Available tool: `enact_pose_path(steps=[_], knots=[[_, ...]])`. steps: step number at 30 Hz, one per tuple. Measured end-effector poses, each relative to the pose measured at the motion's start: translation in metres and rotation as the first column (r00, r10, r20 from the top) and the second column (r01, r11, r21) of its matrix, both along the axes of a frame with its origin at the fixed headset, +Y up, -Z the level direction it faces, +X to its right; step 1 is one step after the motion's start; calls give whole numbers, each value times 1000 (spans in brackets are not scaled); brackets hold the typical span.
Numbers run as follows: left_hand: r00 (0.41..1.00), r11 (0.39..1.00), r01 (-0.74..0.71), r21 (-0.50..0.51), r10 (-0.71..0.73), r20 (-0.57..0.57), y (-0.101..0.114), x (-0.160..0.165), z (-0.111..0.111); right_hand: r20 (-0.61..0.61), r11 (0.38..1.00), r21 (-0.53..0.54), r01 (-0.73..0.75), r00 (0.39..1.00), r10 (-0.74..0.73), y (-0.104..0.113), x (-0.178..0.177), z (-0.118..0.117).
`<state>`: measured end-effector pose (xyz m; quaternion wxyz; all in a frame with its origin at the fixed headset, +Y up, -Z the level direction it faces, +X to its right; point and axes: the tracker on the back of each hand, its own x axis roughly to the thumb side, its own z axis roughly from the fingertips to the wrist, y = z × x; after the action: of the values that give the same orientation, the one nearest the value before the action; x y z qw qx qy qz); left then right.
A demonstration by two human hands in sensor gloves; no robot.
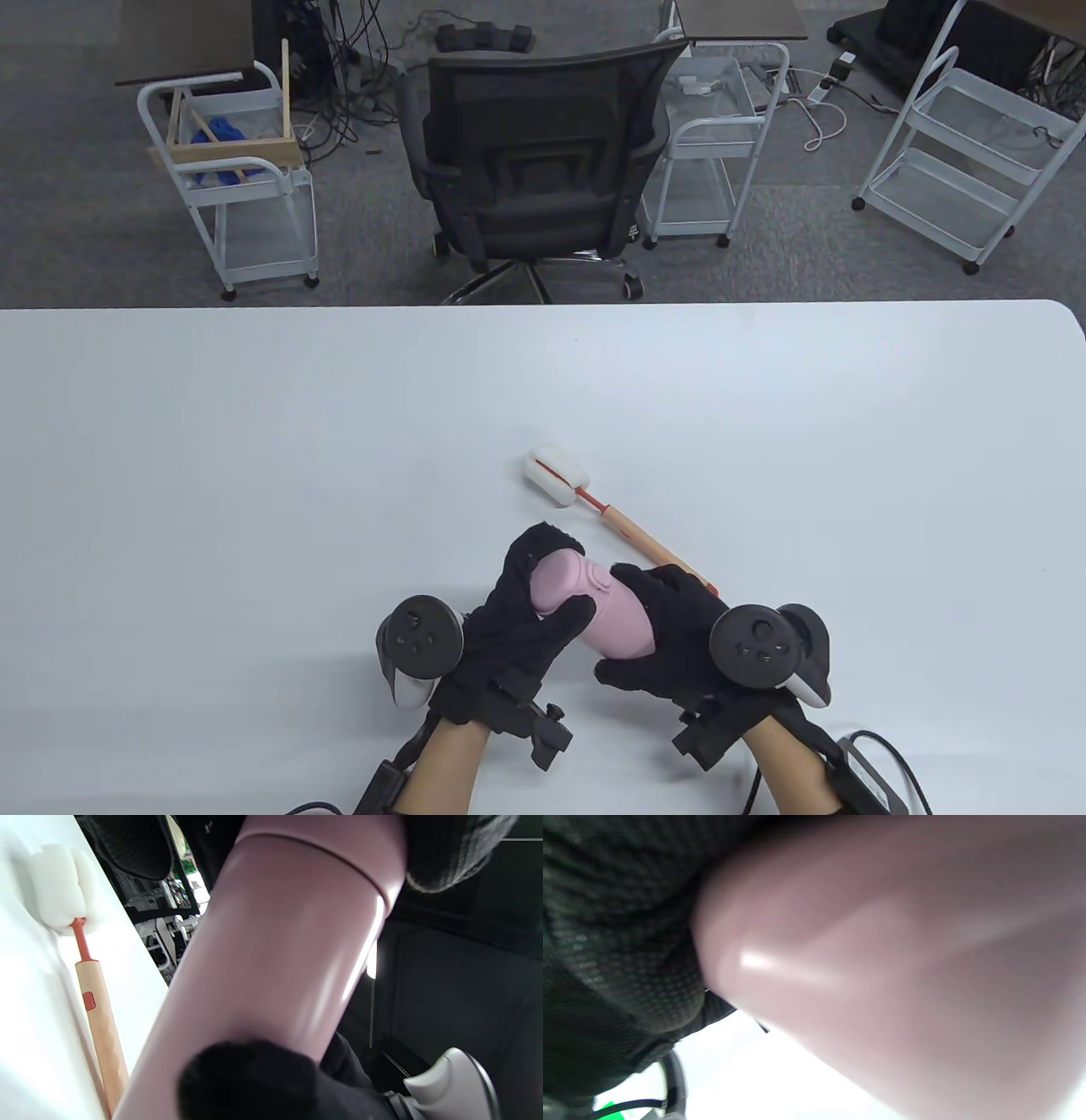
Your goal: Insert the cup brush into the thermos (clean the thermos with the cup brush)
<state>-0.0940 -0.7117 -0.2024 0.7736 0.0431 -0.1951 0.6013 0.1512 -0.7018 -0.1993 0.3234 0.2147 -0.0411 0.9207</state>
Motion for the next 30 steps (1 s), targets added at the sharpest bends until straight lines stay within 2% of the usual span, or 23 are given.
enact_pose_path(steps=[8,13,18,20,23,30], knots=[[988,996,15,-93,-29,-153,2,3,3,136,988,121,-101,987,84,0,-13,9],[981,982,-2,-187,-34,-190,-1,3,2,195,968,167,-189,968,156,-1,-20,14],[981,978,-4,-208,-37,-193,-3,0,0,203,963,176,-204,965,168,-1,-23,14],[986,984,-4,-177,-26,-164,-3,-3,-1,174,982,129,-140,978,117,-1,-17,9],[995,992,-39,-122,28,-92,-1,-3,-3,87,997,-41,70,994,-66,-4,-3,-1],[993,999,-31,24,29,112,4,-8,-8,-84,915,-299,272,947,-309,-10,14,-15]])
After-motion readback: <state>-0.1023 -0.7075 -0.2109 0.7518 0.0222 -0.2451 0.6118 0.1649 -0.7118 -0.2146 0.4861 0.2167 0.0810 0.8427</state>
